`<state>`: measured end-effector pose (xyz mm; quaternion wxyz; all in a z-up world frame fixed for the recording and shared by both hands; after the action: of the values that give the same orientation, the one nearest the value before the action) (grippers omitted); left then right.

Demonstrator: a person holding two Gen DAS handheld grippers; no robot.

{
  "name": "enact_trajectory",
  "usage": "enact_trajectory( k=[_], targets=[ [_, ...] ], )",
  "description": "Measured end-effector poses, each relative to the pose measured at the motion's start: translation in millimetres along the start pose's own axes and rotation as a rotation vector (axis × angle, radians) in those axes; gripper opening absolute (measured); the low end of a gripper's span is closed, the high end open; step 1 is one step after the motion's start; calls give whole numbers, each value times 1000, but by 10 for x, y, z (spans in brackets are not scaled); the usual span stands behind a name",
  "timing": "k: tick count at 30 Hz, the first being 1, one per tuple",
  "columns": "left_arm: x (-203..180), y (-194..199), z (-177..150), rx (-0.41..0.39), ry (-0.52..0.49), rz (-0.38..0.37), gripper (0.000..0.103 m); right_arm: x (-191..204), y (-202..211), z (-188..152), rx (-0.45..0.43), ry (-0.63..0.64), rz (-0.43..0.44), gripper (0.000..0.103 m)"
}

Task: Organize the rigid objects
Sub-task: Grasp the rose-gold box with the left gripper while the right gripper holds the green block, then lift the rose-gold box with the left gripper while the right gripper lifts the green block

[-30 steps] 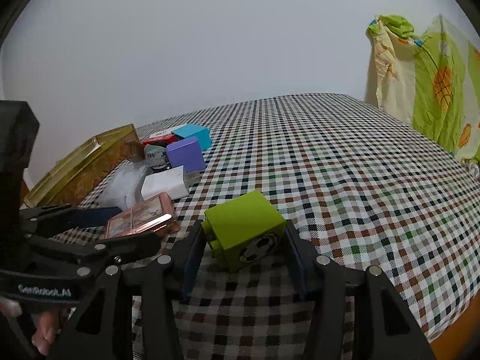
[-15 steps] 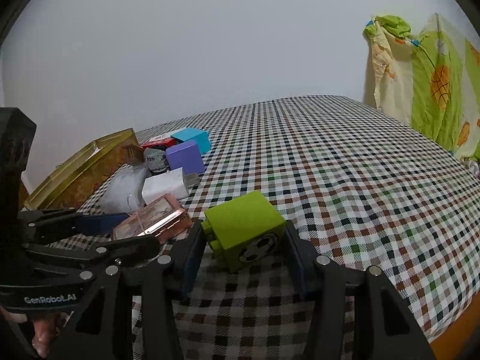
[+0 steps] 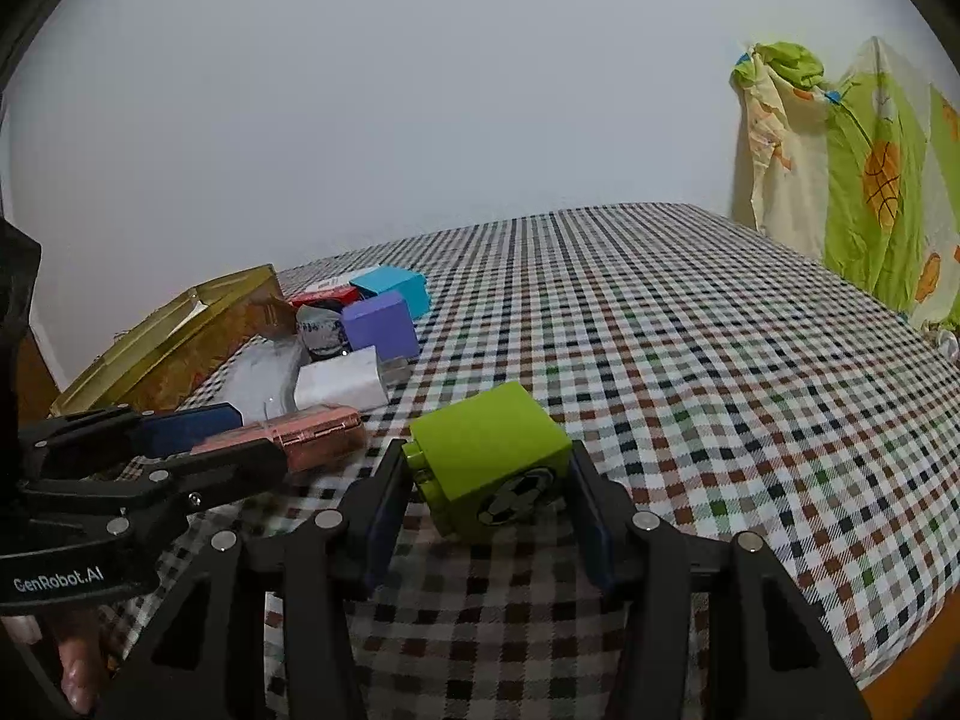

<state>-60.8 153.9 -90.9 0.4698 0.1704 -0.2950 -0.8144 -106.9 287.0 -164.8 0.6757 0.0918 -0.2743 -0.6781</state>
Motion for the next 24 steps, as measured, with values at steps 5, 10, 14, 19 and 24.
enact_trajectory(
  k=[5, 10, 14, 19, 24],
  targets=[
    [58, 42, -11, -24, 4, -4, 46, 77, 38, 71, -25, 10, 14, 53],
    [82, 90, -45, -48, 0, 3, 46, 156, 52, 85, -35, 25, 24, 53],
    [102, 141, -46, -69, -1, 17, 45, 191, 62, 95, -41, 30, 30, 53],
    [157, 178, -49, -86, 11, 19, 45, 213, 66, 118, -51, 29, 38, 53],
    [167, 229, -45, -107, 7, 34, 45, 250, 73, 115, -57, 32, 46, 53]
  ],
)
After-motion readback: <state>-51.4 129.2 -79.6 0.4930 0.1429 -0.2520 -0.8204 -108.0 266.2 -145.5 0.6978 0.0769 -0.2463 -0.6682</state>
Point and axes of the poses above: each gripper's, at about its wrist camera, not at the fingertips, and y roughly against the way its jaws point, x to its left, z to its top, the point moved 2 cm from there along -y, roughly the way its jaws point, and after that the axes turned 6 degrees about -y, right-handed, at the moved point
